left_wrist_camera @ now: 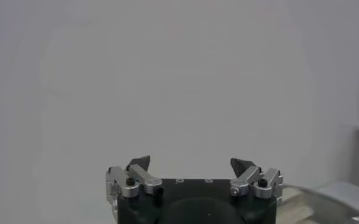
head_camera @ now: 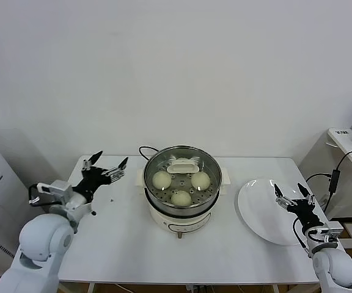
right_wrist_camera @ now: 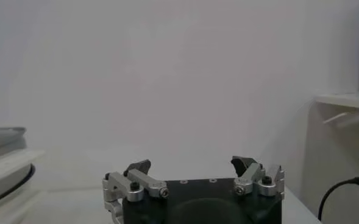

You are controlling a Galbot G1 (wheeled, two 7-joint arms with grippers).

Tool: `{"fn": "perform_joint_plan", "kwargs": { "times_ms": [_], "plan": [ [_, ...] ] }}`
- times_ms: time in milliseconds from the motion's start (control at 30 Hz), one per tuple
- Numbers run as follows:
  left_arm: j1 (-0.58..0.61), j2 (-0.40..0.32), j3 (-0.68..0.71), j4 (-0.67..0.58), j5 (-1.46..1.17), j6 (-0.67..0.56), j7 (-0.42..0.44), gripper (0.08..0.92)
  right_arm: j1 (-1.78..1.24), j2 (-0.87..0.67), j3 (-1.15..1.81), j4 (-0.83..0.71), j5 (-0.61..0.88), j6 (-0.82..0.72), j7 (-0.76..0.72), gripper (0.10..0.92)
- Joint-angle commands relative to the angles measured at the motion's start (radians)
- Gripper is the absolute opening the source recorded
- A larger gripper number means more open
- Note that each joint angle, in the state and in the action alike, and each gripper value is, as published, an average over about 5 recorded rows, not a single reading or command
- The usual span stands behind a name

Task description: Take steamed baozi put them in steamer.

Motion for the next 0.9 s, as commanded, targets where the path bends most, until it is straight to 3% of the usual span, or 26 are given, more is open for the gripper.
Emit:
{"fn": "perform_joint_plan", "kwargs": {
  "times_ms": [33,533,900],
  "plan": [
    [0.073,-0.009,-0.067,0.225,0.011,-0.133,-0.074,0.823,-0.012,0.003,-0.007,0.024,-0.011,-0.024,0.043,0.823],
    [0.031,-0.061,-0.01,0.397,0.089,-0.255,-0.054,0.823,-0.025,0.024,-0.024,0.028,-0.023,-0.059,0.075,0.823],
    [0.041,-0.063,-0.009,0.394,0.08,-0.255,-0.057,0.823,-0.025,0.039,-0.028,0.032,-0.041,-0.078,0.084,0.823]
  ]
}}
